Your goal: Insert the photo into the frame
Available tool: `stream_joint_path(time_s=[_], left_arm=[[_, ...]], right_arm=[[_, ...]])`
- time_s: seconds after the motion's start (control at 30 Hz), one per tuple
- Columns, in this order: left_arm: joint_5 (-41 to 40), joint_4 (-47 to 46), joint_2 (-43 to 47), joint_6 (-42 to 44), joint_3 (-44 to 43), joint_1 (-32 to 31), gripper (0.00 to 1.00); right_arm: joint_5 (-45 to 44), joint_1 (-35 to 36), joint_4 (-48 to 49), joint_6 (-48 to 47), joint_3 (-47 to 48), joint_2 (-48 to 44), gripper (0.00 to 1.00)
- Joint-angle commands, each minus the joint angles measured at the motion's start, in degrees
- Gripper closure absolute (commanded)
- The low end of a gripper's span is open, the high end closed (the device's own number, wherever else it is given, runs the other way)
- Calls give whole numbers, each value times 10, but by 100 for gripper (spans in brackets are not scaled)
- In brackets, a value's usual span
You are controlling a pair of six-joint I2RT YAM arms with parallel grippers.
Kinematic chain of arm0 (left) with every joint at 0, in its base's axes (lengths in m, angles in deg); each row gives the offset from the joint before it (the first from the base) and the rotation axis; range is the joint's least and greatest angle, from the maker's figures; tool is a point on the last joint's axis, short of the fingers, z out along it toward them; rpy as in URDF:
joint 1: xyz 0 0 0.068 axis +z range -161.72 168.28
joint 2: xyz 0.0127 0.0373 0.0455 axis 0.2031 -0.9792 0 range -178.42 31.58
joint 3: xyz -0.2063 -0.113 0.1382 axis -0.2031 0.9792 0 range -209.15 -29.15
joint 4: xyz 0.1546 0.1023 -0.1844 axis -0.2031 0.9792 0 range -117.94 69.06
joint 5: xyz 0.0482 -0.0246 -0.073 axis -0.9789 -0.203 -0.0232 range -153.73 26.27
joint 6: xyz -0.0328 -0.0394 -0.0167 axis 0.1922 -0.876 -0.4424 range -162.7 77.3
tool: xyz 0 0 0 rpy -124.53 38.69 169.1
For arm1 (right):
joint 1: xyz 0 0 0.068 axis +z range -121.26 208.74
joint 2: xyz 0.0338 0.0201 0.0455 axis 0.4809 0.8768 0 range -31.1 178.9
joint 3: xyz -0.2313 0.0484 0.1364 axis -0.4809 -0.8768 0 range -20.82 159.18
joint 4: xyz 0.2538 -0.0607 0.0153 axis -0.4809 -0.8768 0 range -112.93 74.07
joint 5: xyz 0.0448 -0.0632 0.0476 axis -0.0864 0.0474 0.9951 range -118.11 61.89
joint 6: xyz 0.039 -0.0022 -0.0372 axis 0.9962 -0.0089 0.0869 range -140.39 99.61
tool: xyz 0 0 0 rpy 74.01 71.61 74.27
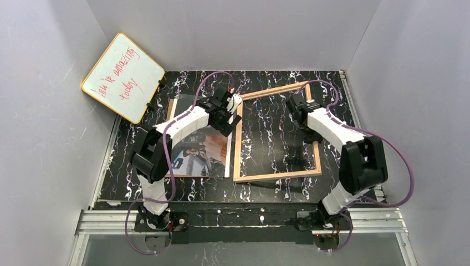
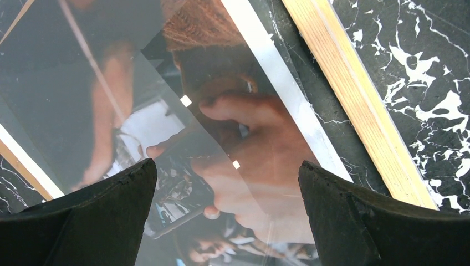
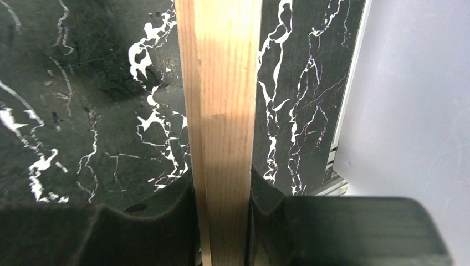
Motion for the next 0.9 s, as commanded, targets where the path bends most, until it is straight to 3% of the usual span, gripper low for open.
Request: stream_joint_path(time_s=[0.0,0.27,0.47,0.5,0.6,0.87], left_arm=[[-9,33,35,17,3,-3,2],[-11,49,56,25,-1,-1,2],[-9,53,71,31,7,2,2],[-8,55,74,31,9,2,2],[-6,61,81,34,11,5,2],[5,76,96,41,2,19,2]], right_arm=[[-69,-10,19,-6,-7,53,97],[-137,-11,50,6,-6,114,97],[-167,-26,71,2,-12,151,87],[-167,-27,71,6,-6,157,84],[-160,-28,69,14,8,174,62],[-134,-37,86,39,8,178,38]])
